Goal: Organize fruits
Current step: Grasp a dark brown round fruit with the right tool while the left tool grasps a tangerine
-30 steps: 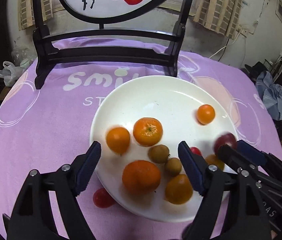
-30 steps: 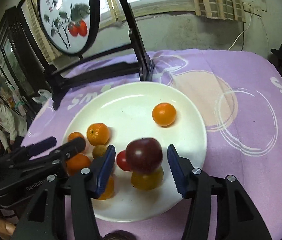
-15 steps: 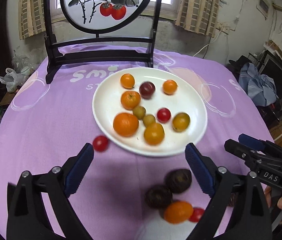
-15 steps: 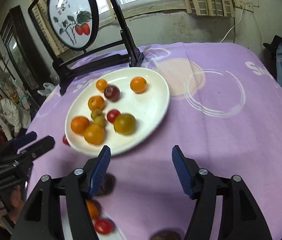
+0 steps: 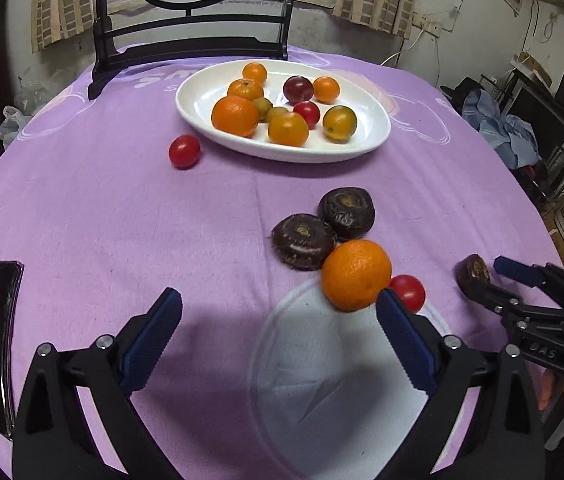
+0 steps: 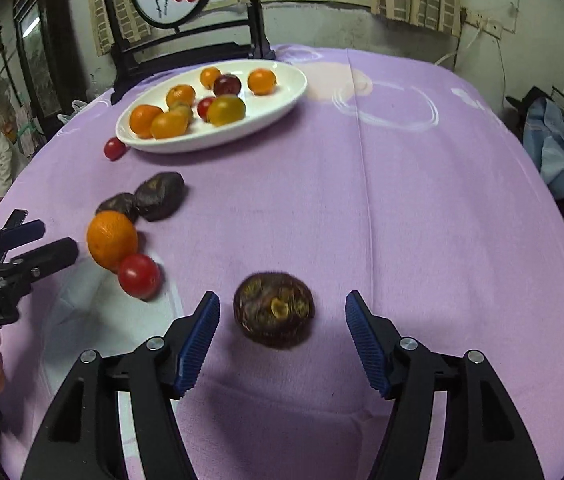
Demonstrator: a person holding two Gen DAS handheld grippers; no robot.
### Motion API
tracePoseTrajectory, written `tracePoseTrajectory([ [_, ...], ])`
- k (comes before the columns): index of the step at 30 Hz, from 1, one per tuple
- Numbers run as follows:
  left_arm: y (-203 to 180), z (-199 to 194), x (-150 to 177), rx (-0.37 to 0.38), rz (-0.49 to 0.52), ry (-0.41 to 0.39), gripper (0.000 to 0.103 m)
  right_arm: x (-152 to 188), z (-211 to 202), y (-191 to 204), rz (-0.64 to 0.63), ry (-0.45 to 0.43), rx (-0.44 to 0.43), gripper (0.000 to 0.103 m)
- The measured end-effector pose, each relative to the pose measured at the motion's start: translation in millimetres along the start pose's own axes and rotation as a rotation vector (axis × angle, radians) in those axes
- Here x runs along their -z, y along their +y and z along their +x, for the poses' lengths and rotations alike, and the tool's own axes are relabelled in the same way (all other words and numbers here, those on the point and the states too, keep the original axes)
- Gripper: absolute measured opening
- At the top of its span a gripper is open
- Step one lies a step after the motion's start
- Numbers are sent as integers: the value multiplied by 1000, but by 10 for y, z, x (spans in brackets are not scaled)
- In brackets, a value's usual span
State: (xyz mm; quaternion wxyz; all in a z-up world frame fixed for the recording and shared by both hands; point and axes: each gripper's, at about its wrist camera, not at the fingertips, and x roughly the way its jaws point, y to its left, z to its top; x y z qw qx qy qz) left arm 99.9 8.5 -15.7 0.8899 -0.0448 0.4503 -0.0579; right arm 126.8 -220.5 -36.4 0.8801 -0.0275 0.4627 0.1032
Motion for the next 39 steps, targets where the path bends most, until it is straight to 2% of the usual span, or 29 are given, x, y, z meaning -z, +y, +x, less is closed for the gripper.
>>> tracePoseTrajectory([
  [4, 49, 20, 59, 11, 4, -7, 96, 17, 92, 38, 15, -8, 25, 67],
  [5, 49, 47, 80, 6, 14, -3, 96, 12, 94, 59, 9, -19, 32, 60],
  [6, 48, 77, 88, 2, 21, 8, 96, 10, 90, 69, 11, -30, 21, 48],
  [7, 49, 100, 89, 3, 21, 20, 96, 5, 85, 87, 11, -34, 25, 43],
  [10, 60, 113, 96, 34, 9, 30, 96, 15, 19, 158, 1, -55, 29, 43],
  [15, 23, 124, 105, 50, 14, 42, 96, 52, -142, 312, -4, -98, -73, 43],
  [22, -154, 147, 169, 60, 44, 83, 96, 102, -135, 225, 7, -87, -92, 43],
  [30, -326, 247, 183, -2, 108, 104, 95, 112, -174, 48, 73, -74, -123, 43],
  [34, -404, 310, 122, -56, 151, 104, 84, 123, -235, 89, 56, -87, -143, 43],
  [37, -410, 338, 10, -61, 139, 112, 67, 123, -243, 117, 45, -84, -152, 43],
  [39, -429, 366, -41, -59, 136, 125, 65, 120, -247, 127, 42, -83, -153, 43],
])
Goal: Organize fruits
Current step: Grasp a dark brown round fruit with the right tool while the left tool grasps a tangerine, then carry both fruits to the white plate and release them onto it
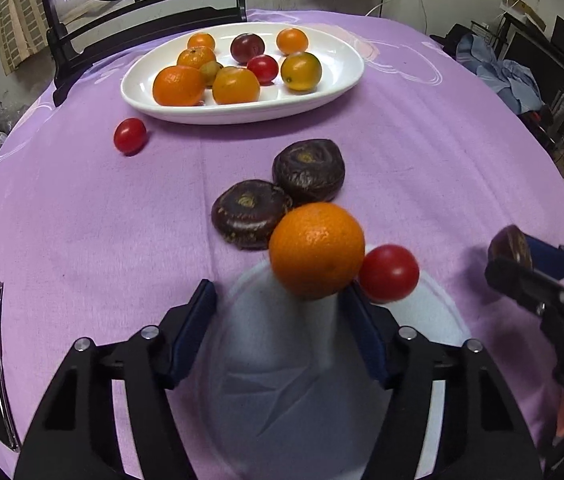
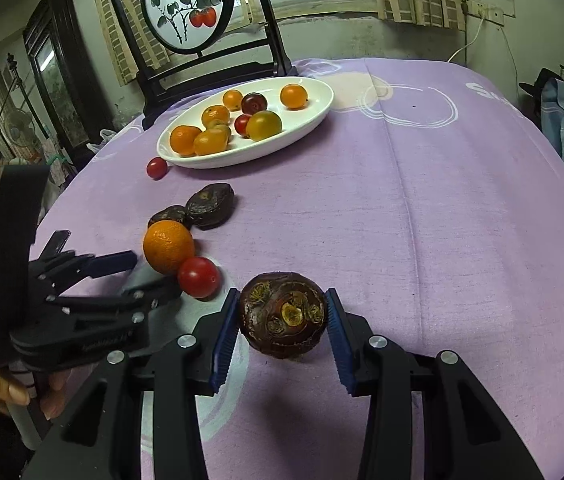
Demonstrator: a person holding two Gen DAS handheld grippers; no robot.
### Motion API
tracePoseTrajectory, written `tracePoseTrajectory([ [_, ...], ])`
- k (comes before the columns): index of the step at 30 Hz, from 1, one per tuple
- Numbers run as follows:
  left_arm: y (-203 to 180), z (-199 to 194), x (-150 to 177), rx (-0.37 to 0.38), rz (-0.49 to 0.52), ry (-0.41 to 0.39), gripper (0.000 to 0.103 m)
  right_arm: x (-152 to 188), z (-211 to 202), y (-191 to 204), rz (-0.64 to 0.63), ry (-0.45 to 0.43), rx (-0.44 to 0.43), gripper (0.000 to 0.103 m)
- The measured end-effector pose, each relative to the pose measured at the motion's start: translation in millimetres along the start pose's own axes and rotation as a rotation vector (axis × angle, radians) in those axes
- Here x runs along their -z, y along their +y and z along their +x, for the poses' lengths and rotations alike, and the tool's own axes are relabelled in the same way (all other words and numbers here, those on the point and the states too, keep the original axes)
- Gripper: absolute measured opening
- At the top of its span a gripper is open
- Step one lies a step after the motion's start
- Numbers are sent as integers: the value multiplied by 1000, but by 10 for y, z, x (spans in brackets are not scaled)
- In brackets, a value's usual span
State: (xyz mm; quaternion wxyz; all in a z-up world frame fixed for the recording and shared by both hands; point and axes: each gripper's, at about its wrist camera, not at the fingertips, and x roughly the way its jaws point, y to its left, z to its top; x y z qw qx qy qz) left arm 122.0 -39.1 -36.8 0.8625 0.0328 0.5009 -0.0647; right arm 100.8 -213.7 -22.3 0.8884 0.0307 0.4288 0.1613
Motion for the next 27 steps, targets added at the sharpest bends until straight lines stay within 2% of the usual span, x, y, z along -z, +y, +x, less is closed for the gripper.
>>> tracePoseTrajectory([
  [6, -92, 53, -124, 0, -8, 1, 63, -4, 7, 0, 2, 6, -3, 43],
  [12, -71, 74, -225, 14, -65, 1, 62, 6, 38, -9, 2, 17, 2, 43],
  [14, -43, 89, -236, 25, -87, -6, 43, 8, 42, -5, 1, 18, 2, 43],
  [15, -41, 80, -242, 39, -86, -15, 42, 10, 40, -7, 0, 18, 1, 43],
  [20, -92, 18, -146, 19, -30, -16, 42, 3, 24, -13, 2, 11, -1, 43],
  [27, 84, -181, 84, 37, -48, -17, 41, 15, 43, 23, -14, 14, -2, 43],
])
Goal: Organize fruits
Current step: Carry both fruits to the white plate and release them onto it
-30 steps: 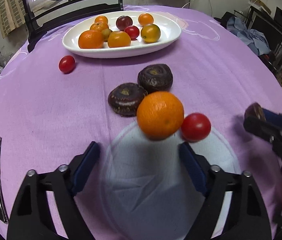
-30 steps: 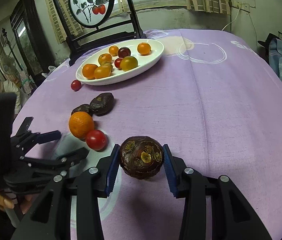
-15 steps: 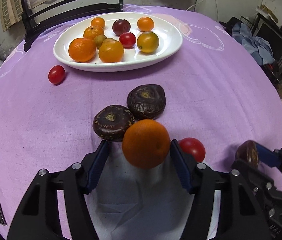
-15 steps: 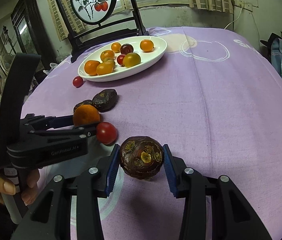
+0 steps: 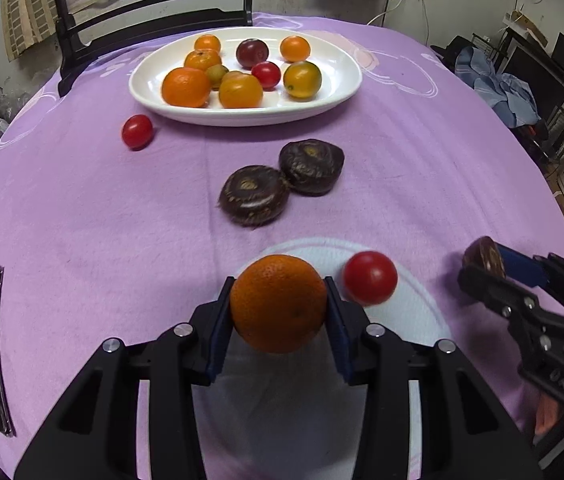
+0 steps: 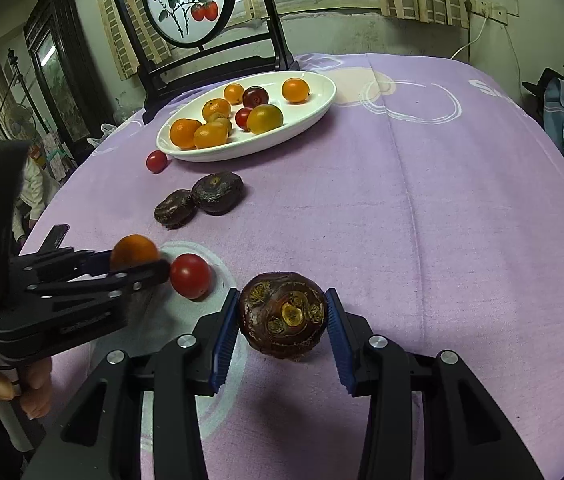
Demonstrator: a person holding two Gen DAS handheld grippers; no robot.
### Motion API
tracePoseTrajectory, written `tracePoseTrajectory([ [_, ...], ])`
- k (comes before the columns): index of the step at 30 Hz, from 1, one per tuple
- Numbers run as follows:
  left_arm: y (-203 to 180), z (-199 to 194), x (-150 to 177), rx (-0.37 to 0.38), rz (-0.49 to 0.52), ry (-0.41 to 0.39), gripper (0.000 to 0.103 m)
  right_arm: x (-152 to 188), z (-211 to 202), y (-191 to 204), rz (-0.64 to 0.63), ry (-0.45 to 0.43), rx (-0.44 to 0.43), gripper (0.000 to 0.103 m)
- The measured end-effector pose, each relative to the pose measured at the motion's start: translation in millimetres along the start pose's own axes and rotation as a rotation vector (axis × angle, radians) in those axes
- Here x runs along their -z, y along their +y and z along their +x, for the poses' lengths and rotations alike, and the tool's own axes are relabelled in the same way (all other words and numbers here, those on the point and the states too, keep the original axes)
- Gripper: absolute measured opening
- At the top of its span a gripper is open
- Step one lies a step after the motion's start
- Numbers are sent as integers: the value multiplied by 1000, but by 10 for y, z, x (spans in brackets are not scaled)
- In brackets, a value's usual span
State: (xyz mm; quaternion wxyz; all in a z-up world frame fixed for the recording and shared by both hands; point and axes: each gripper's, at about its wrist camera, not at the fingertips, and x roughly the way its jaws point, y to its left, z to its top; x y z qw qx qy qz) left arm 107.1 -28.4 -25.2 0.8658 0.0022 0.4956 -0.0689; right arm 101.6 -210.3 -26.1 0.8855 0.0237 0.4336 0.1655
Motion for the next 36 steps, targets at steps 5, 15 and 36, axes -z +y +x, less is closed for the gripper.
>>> tracePoseTrajectory([
  [5, 128, -154, 111, 7, -17, -24, 41, 9, 4, 41, -19, -10, -5, 43],
  [15, 318, -446, 48, 15, -23, -95, 42, -40, -107, 160, -44, -83, -22, 43],
  [36, 525, 39, -1687, -20, -35, -169, 42, -1627, 514, 248, -92, -168, -21, 43],
])
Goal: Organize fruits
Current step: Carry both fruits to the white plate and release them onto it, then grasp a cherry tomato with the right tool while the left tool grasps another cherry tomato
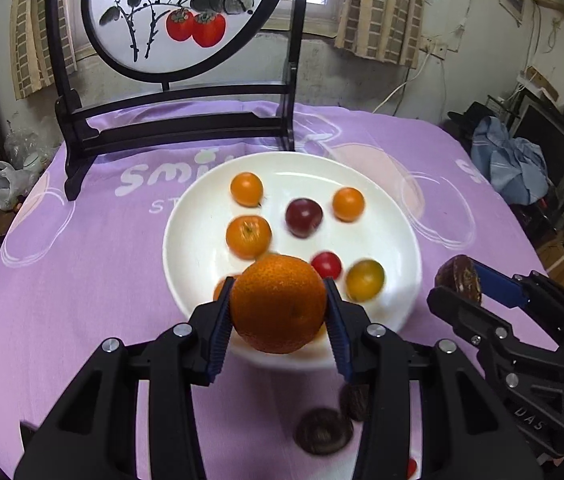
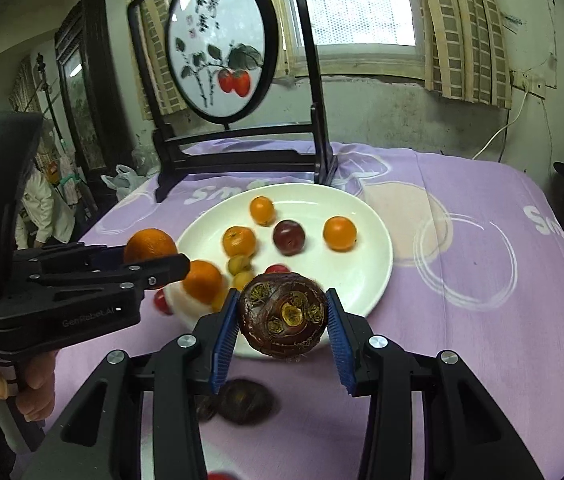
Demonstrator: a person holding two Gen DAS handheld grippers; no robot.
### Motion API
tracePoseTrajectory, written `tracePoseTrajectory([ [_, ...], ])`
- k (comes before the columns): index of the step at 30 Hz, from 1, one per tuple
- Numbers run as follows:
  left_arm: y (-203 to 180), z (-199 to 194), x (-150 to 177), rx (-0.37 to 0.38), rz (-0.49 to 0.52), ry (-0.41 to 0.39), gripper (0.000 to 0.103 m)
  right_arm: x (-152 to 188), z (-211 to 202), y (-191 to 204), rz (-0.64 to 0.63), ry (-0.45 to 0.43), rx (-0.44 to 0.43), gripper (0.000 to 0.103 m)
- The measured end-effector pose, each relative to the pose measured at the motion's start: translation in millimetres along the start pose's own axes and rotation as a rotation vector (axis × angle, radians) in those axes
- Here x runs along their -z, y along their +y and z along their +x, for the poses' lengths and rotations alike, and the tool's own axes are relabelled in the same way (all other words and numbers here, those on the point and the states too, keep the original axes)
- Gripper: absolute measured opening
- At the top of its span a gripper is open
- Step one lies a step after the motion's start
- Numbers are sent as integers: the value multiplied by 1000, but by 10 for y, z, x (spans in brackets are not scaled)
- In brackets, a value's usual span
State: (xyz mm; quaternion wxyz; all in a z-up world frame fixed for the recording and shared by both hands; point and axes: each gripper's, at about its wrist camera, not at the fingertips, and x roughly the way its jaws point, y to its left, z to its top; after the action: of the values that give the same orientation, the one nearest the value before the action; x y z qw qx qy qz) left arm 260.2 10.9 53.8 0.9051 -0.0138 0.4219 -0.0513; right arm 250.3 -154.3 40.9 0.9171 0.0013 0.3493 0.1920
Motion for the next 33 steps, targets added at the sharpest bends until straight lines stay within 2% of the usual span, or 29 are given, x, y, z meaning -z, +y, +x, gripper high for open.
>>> tracePoseTrajectory([
  [5, 106, 400, -193, -44, -30, 34, 42, -158, 516, -184, 52, 73, 12, 43],
  [9, 173, 629, -225, -53, -57, 68, 42, -163, 709, -169, 58, 95, 26, 45],
  [10, 182, 667, -229, -47, -68, 74, 44, -164, 733, -174, 73, 99, 22, 46],
  [12, 184, 661, -241, -51, -74, 71, 58, -166, 729, -189, 111, 92, -3, 56],
  [13, 182, 625, -248, -62, -79, 58, 65, -164, 703, -194, 124, 80, -7, 56],
  [16, 170, 445, -256, -49, -92, 21, 68, -157, 612, -207, 136, 70, -13, 57],
  [20, 140, 140, -187, -48, -87, -33, 79, -87, 429, -222, 143, 66, -18, 59],
  [29, 17, -483, 134, -40, -72, -83, 89, 164, -96, -41, 7, 51, 34, 60],
  [33, 5, -675, 396, -45, -74, -99, 91, 432, -299, 67, -36, 65, 27, 61],
])
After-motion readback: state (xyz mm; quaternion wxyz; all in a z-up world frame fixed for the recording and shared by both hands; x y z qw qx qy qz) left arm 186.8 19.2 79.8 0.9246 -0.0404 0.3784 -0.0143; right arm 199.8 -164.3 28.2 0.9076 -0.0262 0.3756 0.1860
